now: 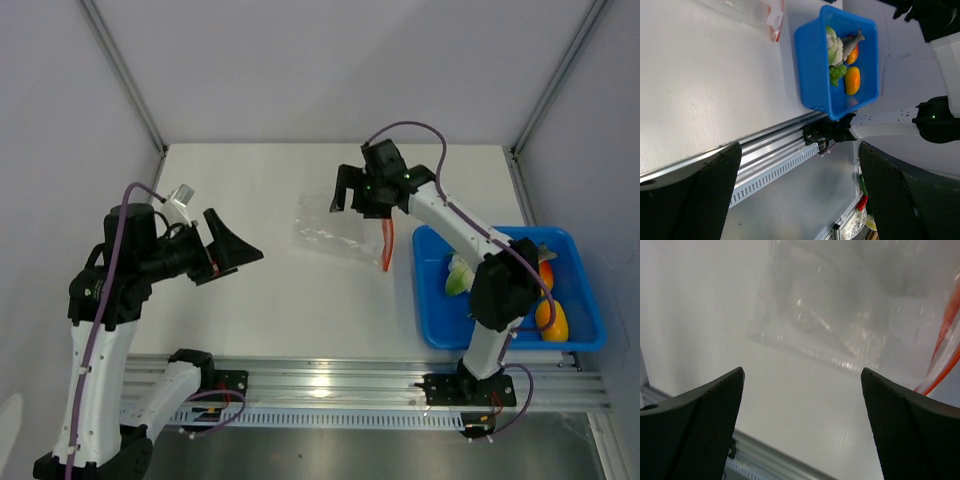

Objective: Place the food in the zip-top bag and seal the zipper
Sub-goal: Pick up the zipper food storage bag at the center of the board, then open the zipper of the food storage bag, then pick up the fake fish from the bin.

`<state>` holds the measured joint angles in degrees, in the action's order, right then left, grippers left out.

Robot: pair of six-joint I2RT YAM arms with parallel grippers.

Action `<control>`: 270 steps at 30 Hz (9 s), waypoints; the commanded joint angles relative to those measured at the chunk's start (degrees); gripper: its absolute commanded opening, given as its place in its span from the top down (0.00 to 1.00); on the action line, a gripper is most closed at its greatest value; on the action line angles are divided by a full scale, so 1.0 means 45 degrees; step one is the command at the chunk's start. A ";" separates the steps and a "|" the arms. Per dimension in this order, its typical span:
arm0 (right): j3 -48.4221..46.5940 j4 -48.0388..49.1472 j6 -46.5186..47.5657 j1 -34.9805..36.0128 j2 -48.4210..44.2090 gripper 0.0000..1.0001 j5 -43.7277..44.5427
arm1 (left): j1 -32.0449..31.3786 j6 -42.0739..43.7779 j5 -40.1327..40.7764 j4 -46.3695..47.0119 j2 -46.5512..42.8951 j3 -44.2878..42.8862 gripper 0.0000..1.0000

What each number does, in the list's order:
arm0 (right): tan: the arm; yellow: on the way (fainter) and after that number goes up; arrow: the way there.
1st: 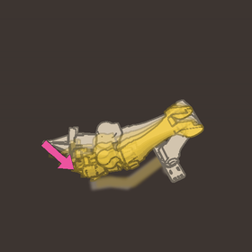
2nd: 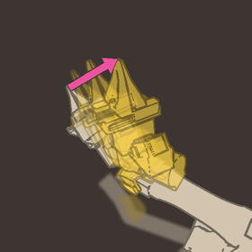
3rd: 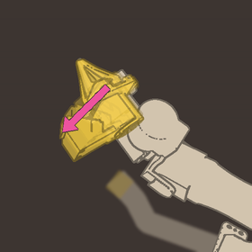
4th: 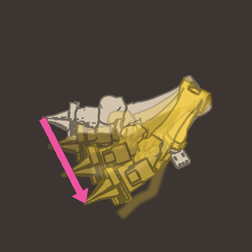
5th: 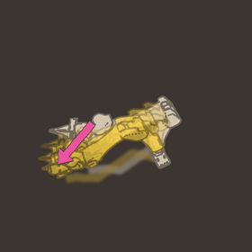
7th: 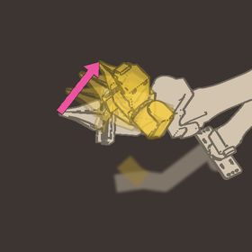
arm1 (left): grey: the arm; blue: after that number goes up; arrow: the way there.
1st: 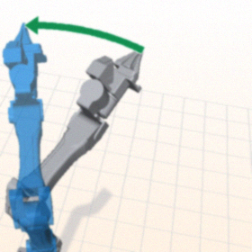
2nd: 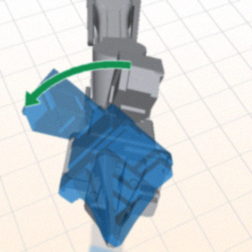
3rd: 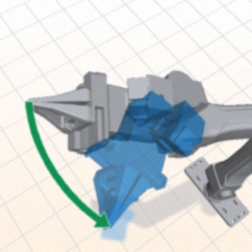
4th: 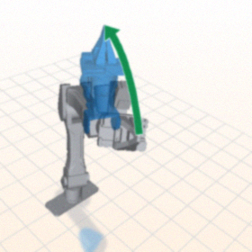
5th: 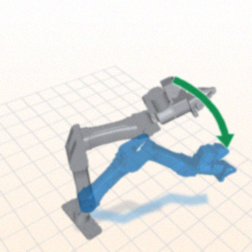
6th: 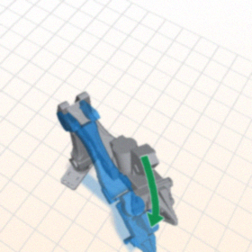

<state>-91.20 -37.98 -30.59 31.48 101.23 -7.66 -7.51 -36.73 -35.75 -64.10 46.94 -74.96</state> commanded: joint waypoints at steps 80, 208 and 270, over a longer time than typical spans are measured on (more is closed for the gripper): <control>-0.4735 -0.0468 0.2443 -0.4340 0.7172 0.43 -0.5776 | -0.0538 -0.0666 -0.0513 0.1138 0.2128 0.0856 0.01; 0.2627 -0.5526 0.0040 -1.1038 -0.6344 0.02 0.1664 | -0.6398 0.4412 0.5406 0.5551 0.7207 0.0073 1.00; 0.8176 0.2014 0.2540 -1.4809 -0.0855 0.94 -0.1267 | -0.4269 0.4783 0.1733 0.6295 0.5136 0.2907 1.00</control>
<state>-54.46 -28.47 -19.20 -35.42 95.20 -13.69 -27.18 -15.03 -26.06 -35.42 72.53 -62.52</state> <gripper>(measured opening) 0.210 0.004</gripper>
